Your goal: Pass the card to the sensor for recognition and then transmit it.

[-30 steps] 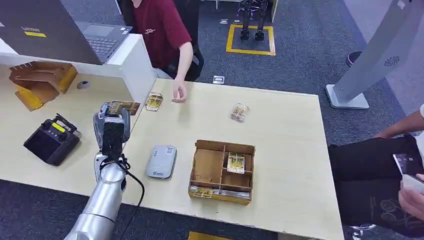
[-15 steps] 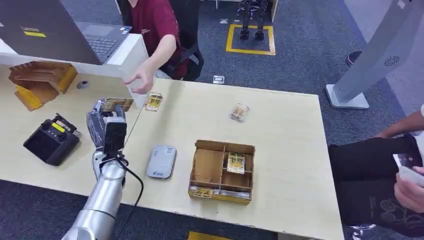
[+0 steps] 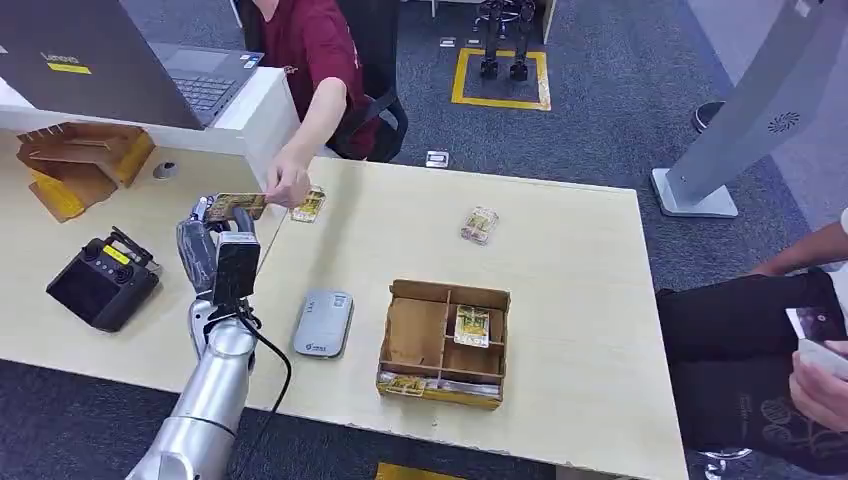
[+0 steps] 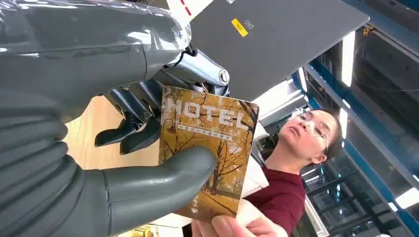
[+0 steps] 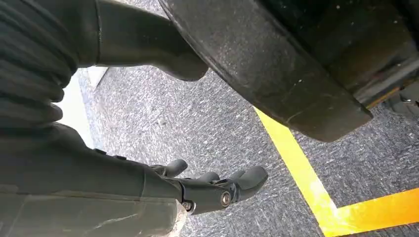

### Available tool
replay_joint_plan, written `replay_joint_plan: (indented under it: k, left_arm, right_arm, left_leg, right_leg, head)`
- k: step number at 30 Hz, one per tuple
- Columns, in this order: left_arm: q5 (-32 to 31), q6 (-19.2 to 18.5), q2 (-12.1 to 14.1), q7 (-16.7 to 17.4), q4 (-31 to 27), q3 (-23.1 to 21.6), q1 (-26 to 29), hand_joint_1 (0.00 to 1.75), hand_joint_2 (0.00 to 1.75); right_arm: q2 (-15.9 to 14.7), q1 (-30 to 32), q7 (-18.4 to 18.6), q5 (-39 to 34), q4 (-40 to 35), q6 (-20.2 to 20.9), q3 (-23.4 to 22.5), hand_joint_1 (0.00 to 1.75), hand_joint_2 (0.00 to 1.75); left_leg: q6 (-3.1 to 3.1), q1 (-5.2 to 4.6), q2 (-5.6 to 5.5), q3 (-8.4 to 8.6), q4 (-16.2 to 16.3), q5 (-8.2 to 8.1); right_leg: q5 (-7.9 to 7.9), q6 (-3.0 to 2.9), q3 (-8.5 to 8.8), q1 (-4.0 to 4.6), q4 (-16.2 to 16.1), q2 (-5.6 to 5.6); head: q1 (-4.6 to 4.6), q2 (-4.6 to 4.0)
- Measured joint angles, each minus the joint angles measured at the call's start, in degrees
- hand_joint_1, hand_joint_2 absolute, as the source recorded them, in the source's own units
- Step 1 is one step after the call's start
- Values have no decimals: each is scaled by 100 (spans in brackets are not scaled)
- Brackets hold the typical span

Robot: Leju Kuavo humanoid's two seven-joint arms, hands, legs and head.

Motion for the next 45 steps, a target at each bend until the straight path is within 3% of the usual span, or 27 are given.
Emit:
replay_joint_plan:
  k: [2,3,12,17,21,29,36,40,45]
  left_arm:
    - [0,0,-2,0,0,0,0,175,175]
    - [0,0,-2,0,0,0,0,0,175]
    - [271,-193,-2,179,0,2,2,0,175]
    - [450,-15,-39,418,0,98,1,0,175]
    - [509,81,-39,415,-9,195,18,0,175]
    - [-33,411,94,483,-267,284,284,0,175]
    - [-831,413,153,229,-372,1148,334,0,175]
    - [-795,413,170,-121,-330,2038,333,0,175]
    - [-760,413,175,-173,-319,2119,334,0,175]
  right_arm:
    - [0,0,0,0,0,15,4,0,175]
    - [0,1,0,0,0,15,4,0,175]
    - [0,2,11,-11,0,15,11,0,175]
    - [0,3,72,-33,0,-18,11,0,175]
    - [0,3,87,-50,0,-61,11,0,175]
    - [0,7,114,-66,0,-50,9,0,175]
    - [0,13,118,-11,0,-33,-4,0,175]
    - [0,12,103,-4,0,-33,-24,0,175]
    - [0,15,103,-4,0,-33,-24,0,175]
  left_leg:
    - [0,0,0,0,0,0]
    - [0,0,0,0,0,0]
    - [0,0,0,-3,0,0]
    - [0,0,0,-3,0,0]
    - [0,0,0,-5,0,0]
    - [0,0,0,-8,0,0]
    - [-1,3,0,-9,-1,1]
    - [-1,4,8,-10,-1,0]
    - [-1,4,9,-10,-1,0]
  right_leg:
    - [0,0,0,0,0,0]
    - [0,0,-1,0,0,1]
    - [0,0,-2,0,0,0]
    - [1,2,-2,0,0,1]
    - [1,2,-2,0,0,0]
    - [1,1,-4,0,1,0]
    - [1,1,-7,0,1,1]
    - [1,1,-12,0,3,13]
    - [1,1,-14,0,3,14]
  head:
    - [0,0]
    - [0,0]
    - [2,0]
    - [0,0]
    - [0,0]
    - [0,0]
    - [0,0]
    - [-2,0]
    - [0,0]
